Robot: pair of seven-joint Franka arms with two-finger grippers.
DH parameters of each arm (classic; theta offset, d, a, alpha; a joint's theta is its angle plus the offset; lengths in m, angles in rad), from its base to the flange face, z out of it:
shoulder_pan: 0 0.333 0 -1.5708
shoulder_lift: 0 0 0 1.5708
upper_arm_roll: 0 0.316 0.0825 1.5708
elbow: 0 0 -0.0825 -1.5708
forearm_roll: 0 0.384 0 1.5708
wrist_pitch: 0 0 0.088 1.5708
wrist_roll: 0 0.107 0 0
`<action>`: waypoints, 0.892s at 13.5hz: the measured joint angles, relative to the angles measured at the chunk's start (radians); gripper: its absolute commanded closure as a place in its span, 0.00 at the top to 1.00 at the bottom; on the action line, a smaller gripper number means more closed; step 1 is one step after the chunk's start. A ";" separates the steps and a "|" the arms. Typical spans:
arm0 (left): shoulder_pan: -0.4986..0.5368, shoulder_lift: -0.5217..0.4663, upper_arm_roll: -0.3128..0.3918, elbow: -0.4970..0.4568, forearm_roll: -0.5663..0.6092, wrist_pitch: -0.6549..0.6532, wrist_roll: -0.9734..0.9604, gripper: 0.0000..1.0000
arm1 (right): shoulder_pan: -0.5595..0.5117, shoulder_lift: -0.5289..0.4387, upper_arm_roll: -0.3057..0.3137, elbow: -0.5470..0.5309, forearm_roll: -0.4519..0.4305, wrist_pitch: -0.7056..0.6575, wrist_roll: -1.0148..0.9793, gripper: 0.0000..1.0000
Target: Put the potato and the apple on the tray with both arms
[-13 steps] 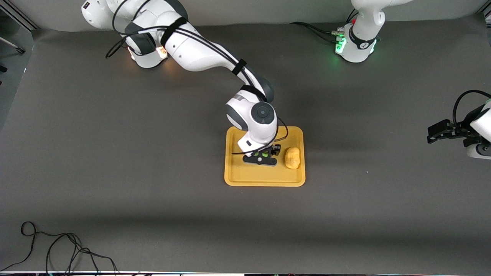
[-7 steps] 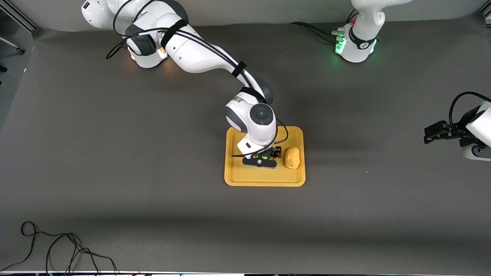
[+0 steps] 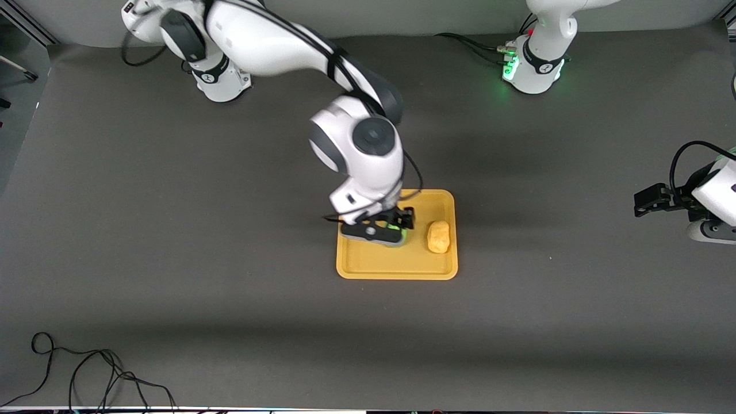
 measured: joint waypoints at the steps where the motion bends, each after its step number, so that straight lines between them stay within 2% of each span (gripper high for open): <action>1: 0.001 0.001 0.000 0.000 0.000 0.000 0.000 1.00 | -0.024 -0.059 -0.001 0.000 0.000 -0.067 -0.046 1.00; 4: 0.001 0.002 0.001 0.001 -0.003 0.000 -0.001 1.00 | -0.117 -0.240 -0.002 -0.063 0.000 -0.245 -0.228 1.00; 9: -0.001 0.009 0.000 0.018 -0.003 -0.030 -0.001 1.00 | -0.321 -0.604 -0.005 -0.435 0.000 -0.275 -0.545 1.00; 12: 0.000 0.026 0.000 0.056 -0.003 -0.043 -0.001 1.00 | -0.493 -0.746 0.001 -0.595 0.012 -0.272 -0.698 1.00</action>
